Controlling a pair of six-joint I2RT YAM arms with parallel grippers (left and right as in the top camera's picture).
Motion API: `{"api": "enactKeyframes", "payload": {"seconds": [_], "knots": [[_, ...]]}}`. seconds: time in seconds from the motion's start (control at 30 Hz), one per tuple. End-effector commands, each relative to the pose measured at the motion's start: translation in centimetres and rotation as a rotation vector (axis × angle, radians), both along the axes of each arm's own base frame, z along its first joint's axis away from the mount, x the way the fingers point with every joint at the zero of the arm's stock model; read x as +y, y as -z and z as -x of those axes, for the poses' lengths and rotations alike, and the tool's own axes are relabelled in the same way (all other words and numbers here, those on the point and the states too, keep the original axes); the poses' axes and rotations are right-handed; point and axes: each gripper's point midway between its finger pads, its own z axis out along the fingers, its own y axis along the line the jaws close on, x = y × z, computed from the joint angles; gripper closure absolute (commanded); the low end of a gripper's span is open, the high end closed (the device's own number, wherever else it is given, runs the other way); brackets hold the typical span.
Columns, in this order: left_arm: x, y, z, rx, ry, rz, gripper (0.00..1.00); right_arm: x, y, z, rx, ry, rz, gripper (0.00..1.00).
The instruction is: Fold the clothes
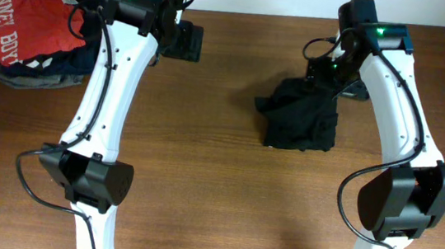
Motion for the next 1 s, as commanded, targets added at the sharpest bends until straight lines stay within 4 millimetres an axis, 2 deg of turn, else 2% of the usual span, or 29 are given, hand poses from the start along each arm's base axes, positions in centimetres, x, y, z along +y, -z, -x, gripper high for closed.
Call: {"api": "enactKeyframes", "payload": {"seconds": [0.0, 0.23, 0.37, 0.57, 0.67, 0.73, 0.83, 0.9, 0.97], "knots": [[-0.1, 0.5, -0.1, 0.011, -0.010, 0.009, 0.01, 3.9, 0.3, 1.0, 0.048, -0.026, -0.173, 0.10], [-0.1, 0.6, -0.1, 0.012, -0.010, 0.009, 0.01, 6.0, 4.1, 1.0, 0.100, -0.023, -0.164, 0.12], [0.0, 0.6, 0.0, 0.015, -0.010, 0.007, 0.01, 4.8, 5.7, 1.0, 0.127, 0.075, -0.088, 0.13], [0.0, 0.6, 0.0, 0.015, -0.010, 0.007, 0.01, 4.3, 6.6, 1.5, 0.154, 0.112, -0.068, 0.14], [-0.1, 0.6, 0.0, 0.015, -0.010, 0.007, 0.01, 4.1, 7.2, 1.8, 0.167, 0.114, -0.051, 0.19], [0.0, 0.6, 0.0, 0.015, -0.010, 0.007, 0.01, 3.2, 7.5, 1.9, 0.168, 0.138, -0.008, 0.30], [0.0, 0.6, 0.0, 0.016, -0.010, 0.007, 0.01, 1.7, 7.6, 1.8, 0.156, 0.166, 0.051, 0.58], [0.0, 0.6, 0.1, 0.019, -0.010, 0.006, 0.01, 1.2, 7.6, 1.8, 0.160, 0.177, 0.052, 0.71], [0.0, 0.7, 0.1, 0.020, -0.010, 0.006, 0.01, 0.5, 7.6, 1.8, 0.164, 0.190, 0.065, 0.79]]}}
